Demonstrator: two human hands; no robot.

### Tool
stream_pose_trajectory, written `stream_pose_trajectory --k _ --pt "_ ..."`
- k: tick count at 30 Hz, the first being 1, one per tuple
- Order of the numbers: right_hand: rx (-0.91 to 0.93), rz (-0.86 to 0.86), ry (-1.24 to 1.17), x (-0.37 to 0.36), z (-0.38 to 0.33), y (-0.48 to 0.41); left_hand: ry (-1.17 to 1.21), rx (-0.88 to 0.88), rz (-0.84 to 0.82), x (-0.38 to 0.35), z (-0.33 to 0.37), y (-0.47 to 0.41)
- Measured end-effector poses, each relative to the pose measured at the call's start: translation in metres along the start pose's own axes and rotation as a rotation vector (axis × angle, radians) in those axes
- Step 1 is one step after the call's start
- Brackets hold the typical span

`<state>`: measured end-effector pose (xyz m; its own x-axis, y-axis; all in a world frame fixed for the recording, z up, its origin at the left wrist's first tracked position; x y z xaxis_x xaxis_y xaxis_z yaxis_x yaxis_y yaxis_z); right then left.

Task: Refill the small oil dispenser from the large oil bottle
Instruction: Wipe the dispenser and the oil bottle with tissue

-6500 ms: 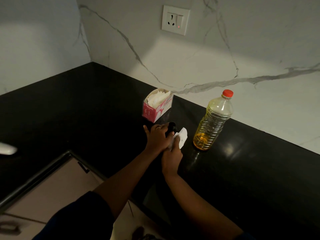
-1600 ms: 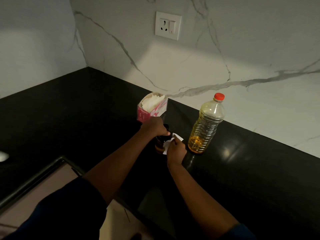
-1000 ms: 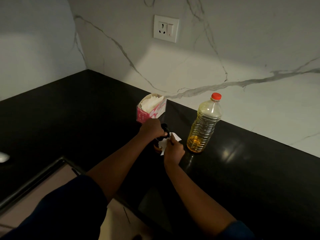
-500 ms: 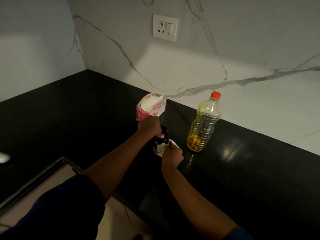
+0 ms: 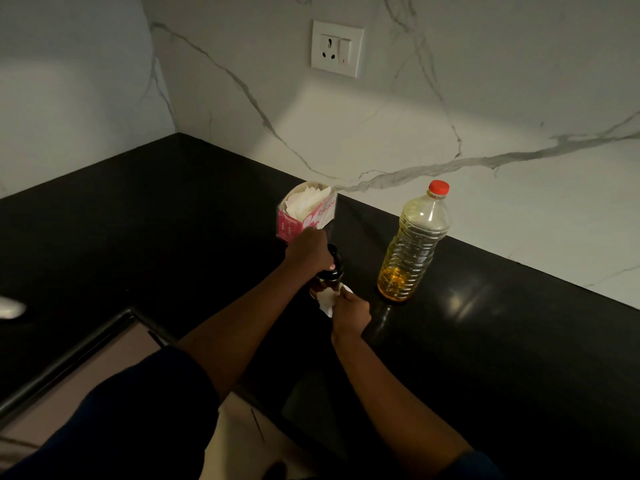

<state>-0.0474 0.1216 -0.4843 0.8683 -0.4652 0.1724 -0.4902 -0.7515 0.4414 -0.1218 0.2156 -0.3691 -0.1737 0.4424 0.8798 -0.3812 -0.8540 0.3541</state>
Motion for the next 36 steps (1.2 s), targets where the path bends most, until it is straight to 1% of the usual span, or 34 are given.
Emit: stream_pose_trajectory --k 2,4,7,9,11,13,16,19,22,27,29,32,36 --pt "0.056 0.036 -0.021 -0.002 -0.002 0.005 0.052 -0.062 -0.053 -0.002 0.003 -0.002" --pt "0.14 0.075 -0.016 -0.003 -0.009 0.009 0.045 -0.069 -0.085 -0.002 0.002 -0.003" --pt "0.26 0.117 0.019 -0.001 -0.022 0.015 0.038 -0.061 -0.059 -0.001 -0.001 -0.003" --pt "0.293 0.116 0.026 -0.002 -0.026 0.012 0.031 -0.033 -0.016 -0.001 -0.002 -0.002" --pt "0.257 0.074 -0.018 -0.003 -0.026 0.006 0.034 -0.002 0.012 -0.002 -0.004 -0.001" --pt "0.175 0.017 -0.039 -0.003 -0.023 -0.001 0.037 0.026 0.02 -0.002 -0.005 0.0" --pt "0.065 -0.051 0.017 -0.004 -0.015 -0.008 0.046 0.042 0.008 -0.002 -0.005 0.0" --pt "0.012 -0.031 0.015 -0.006 -0.002 -0.006 0.056 0.046 -0.002 -0.003 -0.005 -0.001" --pt "0.051 0.03 -0.055 -0.007 0.004 0.004 0.061 0.045 0.012 -0.003 -0.005 -0.001" --pt "0.245 0.105 -0.026 -0.007 -0.012 0.017 0.052 0.005 0.048 -0.004 -0.004 0.002" --pt "0.282 0.13 -0.025 -0.007 -0.017 0.015 0.039 -0.013 0.043 -0.003 -0.002 0.002" --pt "0.259 0.101 0.035 -0.009 -0.02 0.004 0.015 -0.014 -0.03 0.0 -0.002 0.001" --pt "0.087 0.007 0.008 -0.006 -0.012 -0.009 -0.017 -0.013 -0.07 0.003 -0.005 -0.002"
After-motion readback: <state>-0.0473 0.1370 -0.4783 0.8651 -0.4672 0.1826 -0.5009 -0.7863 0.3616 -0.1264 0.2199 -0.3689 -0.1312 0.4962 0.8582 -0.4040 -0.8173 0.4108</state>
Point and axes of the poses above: each hand's wrist, its own y-axis away from the middle knuckle, its own x-axis out of the back of the hand, z = x × y, the point moved 6 cm from there along -y, towards the middle knuckle, and after that the axes turned 15 degrees about -z, right-handed, at the moved point
